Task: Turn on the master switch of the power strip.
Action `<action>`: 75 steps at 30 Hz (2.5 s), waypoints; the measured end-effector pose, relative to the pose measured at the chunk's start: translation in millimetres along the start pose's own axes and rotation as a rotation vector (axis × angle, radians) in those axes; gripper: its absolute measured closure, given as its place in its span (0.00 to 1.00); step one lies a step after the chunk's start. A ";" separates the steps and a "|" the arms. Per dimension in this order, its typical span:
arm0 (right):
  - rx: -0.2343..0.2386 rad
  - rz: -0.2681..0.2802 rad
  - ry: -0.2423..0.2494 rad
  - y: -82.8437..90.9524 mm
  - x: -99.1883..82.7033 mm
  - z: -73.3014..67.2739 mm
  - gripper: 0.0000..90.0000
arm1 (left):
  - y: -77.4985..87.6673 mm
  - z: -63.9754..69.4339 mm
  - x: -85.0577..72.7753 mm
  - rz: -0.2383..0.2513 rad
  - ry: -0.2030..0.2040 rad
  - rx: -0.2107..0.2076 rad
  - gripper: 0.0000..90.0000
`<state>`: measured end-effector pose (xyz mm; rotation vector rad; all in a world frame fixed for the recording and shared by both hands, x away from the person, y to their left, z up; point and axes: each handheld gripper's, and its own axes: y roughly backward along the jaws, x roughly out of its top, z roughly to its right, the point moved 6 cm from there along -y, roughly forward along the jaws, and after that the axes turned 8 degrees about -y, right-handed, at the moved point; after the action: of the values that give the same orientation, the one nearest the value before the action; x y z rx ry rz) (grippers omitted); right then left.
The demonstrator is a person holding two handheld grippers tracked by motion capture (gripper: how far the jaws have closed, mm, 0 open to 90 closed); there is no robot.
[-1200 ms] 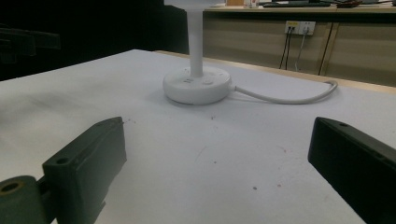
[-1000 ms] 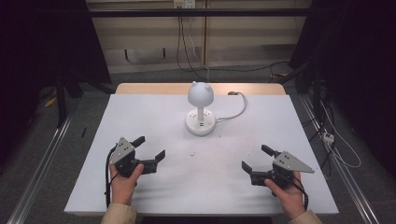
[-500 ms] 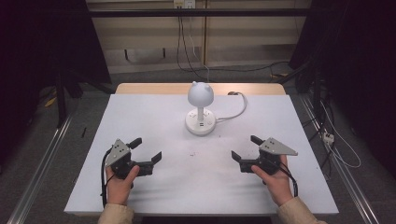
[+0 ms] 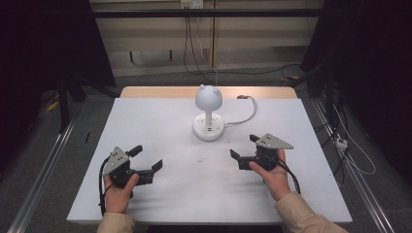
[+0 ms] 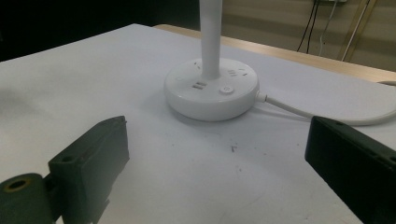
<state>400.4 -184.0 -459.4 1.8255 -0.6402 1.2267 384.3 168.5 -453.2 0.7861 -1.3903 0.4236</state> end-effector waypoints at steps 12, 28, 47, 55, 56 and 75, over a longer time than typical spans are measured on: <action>-0.002 -0.028 0.010 -19.6 3.5 -1.5 0.08 | 8.8 -7.0 -3.1 0.006 0.017 0.014 0.04; -0.008 -0.049 0.018 -40.7 11.4 4.6 0.16 | 10.0 -6.2 -3.9 0.010 0.024 0.010 0.04; -0.014 -0.037 -0.010 -57.3 17.8 12.3 0.27 | 9.5 -6.4 -2.0 0.024 0.030 0.007 0.04; -0.001 -0.039 -0.015 -62.7 22.0 11.4 0.34 | 9.1 -5.8 -2.4 0.021 0.027 0.006 0.04; 0.000 -0.040 -0.014 -63.4 23.1 10.6 0.35 | 9.2 -6.0 -2.3 0.022 0.028 0.007 0.04; 0.011 -0.047 -0.005 -82.4 33.2 12.3 0.52 | 8.6 -5.8 -2.4 0.027 0.040 0.005 0.04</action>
<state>483.2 -149.7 -460.1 1.8435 -0.5914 1.1971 382.1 178.9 -453.4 0.7602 -1.3642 0.4615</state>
